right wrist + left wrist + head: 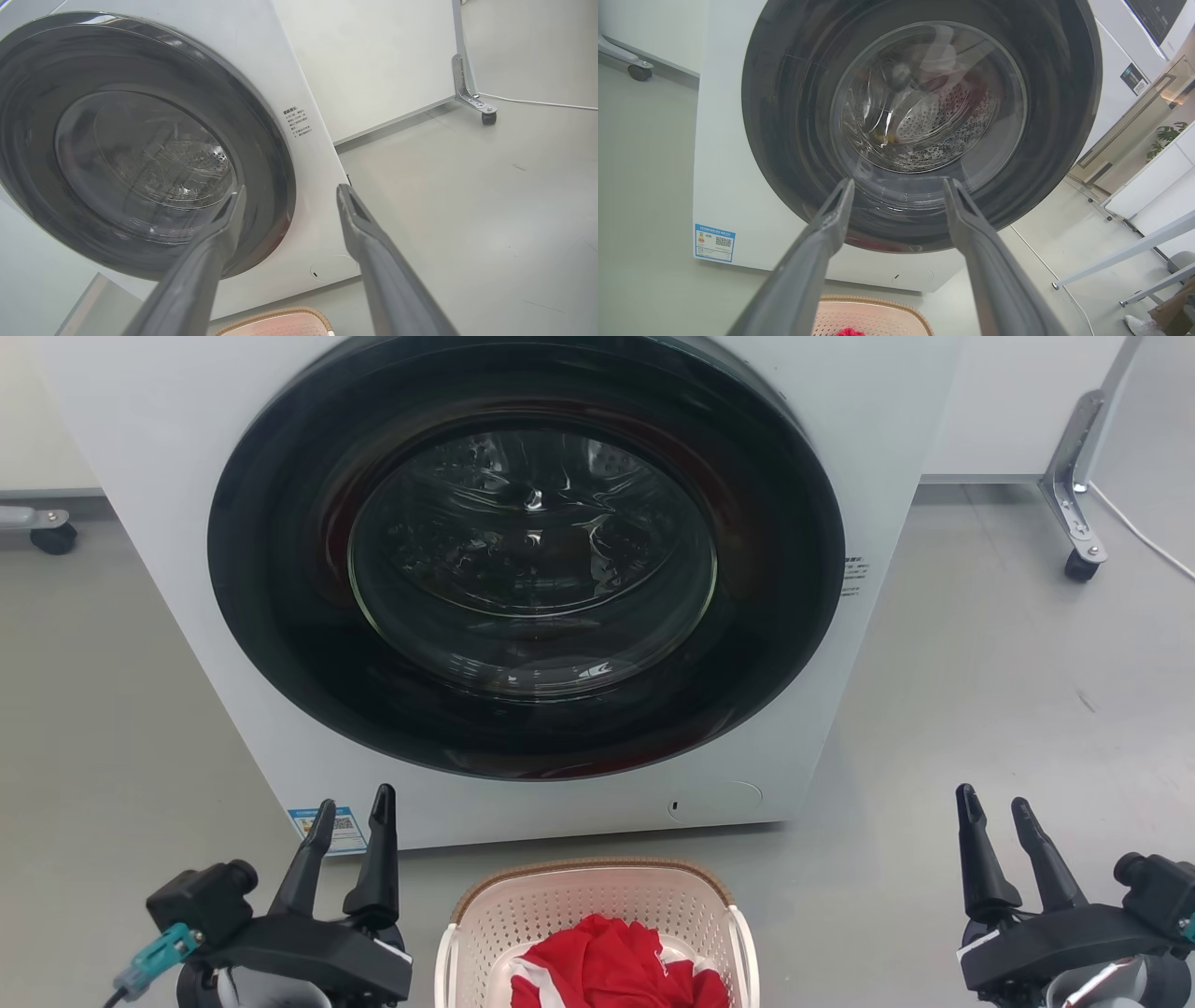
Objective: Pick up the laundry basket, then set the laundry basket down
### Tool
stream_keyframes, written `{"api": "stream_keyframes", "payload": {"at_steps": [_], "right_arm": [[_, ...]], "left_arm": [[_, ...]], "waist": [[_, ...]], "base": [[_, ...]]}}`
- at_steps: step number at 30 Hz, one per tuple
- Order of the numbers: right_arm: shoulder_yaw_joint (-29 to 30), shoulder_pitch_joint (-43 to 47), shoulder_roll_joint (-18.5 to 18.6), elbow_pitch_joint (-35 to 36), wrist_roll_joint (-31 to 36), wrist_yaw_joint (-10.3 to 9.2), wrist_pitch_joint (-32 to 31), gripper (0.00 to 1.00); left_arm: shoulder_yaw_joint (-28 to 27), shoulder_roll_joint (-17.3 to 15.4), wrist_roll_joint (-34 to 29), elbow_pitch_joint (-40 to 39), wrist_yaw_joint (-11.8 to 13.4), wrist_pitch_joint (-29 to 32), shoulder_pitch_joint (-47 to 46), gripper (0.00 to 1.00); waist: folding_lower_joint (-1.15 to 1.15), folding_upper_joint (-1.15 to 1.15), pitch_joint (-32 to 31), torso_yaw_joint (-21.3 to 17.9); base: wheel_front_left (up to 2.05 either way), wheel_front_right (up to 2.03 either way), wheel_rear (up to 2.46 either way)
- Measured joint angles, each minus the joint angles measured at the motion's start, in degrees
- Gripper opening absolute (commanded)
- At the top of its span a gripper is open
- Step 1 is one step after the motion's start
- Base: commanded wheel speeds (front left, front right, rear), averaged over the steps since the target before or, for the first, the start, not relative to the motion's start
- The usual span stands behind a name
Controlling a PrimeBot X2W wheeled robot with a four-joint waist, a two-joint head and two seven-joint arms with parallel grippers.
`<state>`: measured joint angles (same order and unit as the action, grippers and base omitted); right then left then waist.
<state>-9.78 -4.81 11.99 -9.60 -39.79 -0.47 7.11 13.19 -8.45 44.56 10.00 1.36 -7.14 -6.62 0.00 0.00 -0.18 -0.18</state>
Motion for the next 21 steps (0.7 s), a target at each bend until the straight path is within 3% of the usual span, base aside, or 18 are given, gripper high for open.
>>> {"api": "stream_keyframes", "payload": {"at_steps": [21], "right_arm": [[-4.38,0.01,1.86,0.22,14.14,-2.38,4.17,1.00]], "left_arm": [[4.02,-0.63,-13.69,0.70,3.24,-3.23,-0.01,1.00]], "waist": [[0.00,0.00,-0.06,0.06]], "base": [[0.00,0.00,0.00]]}}
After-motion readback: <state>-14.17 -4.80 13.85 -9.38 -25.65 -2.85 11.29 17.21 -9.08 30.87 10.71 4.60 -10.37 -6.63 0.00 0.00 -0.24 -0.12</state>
